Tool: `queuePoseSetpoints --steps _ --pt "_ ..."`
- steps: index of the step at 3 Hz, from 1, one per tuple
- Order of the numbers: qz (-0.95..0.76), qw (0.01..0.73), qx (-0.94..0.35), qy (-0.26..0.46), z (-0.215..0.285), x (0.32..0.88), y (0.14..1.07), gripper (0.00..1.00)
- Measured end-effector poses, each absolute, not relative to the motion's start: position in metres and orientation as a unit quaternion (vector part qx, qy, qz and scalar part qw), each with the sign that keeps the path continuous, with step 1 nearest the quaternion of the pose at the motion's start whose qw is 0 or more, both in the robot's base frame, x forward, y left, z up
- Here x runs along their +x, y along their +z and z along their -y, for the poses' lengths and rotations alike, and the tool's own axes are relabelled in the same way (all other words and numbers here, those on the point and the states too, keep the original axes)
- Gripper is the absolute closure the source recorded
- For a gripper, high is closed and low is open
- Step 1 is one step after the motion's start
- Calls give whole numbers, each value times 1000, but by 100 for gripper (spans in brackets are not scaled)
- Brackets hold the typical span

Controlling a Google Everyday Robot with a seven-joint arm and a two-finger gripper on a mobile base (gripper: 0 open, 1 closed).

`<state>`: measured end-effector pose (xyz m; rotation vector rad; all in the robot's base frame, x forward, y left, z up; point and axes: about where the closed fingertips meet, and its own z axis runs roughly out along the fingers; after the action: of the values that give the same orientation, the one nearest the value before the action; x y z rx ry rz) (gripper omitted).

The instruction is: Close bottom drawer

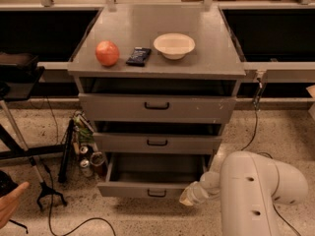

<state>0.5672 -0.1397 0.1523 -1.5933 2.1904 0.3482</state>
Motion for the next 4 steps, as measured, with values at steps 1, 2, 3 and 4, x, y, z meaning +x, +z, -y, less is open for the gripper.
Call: queuePoseSetpoints --steps 1,2,3,4 --pt "-785 204 -571 125 140 567 152 18" --pt "-782 211 -574 123 137 569 154 0" --pt "-776 224 -578 118 131 578 159 0" --pt "-764 242 -588 110 117 603 169 0"
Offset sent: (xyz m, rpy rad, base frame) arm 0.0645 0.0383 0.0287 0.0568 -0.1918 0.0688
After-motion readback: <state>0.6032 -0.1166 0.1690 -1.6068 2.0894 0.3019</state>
